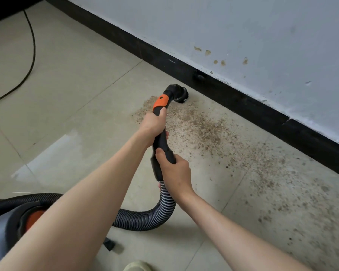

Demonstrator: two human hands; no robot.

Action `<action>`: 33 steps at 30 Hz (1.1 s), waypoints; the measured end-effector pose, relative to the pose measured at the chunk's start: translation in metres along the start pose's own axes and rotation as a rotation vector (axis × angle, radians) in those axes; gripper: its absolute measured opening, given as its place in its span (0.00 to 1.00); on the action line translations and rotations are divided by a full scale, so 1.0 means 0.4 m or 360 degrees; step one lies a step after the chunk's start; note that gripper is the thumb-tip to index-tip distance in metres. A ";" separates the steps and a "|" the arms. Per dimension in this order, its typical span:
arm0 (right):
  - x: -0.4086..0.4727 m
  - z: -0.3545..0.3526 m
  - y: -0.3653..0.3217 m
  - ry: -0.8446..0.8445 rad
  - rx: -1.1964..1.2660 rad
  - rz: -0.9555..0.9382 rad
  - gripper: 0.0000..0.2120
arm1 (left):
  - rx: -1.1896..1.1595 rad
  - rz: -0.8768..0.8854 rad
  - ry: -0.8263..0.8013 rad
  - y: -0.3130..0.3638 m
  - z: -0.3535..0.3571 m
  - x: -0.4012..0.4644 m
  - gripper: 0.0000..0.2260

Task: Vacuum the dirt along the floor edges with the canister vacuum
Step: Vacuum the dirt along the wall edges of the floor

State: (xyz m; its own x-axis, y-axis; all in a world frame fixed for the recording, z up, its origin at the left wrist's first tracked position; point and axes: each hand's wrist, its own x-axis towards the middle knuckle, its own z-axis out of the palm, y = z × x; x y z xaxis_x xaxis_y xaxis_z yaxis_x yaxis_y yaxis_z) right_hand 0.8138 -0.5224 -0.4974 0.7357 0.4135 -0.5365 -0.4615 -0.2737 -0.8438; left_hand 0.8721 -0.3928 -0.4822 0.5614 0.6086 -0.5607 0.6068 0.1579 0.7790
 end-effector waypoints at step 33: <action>-0.047 0.025 -0.012 -0.0417 -0.0517 -0.0084 0.21 | -0.0364 -0.0227 0.0478 -0.086 -0.137 -0.099 0.13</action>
State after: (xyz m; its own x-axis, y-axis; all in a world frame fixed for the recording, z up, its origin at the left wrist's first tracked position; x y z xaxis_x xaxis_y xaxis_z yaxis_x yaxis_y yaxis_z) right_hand 0.7971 -0.5200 -0.4835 0.5839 0.6298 -0.5123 -0.2153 -0.4883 -0.8457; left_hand 0.7980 -0.3798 -0.4715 0.2703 0.7630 -0.5872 0.5071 0.4056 0.7605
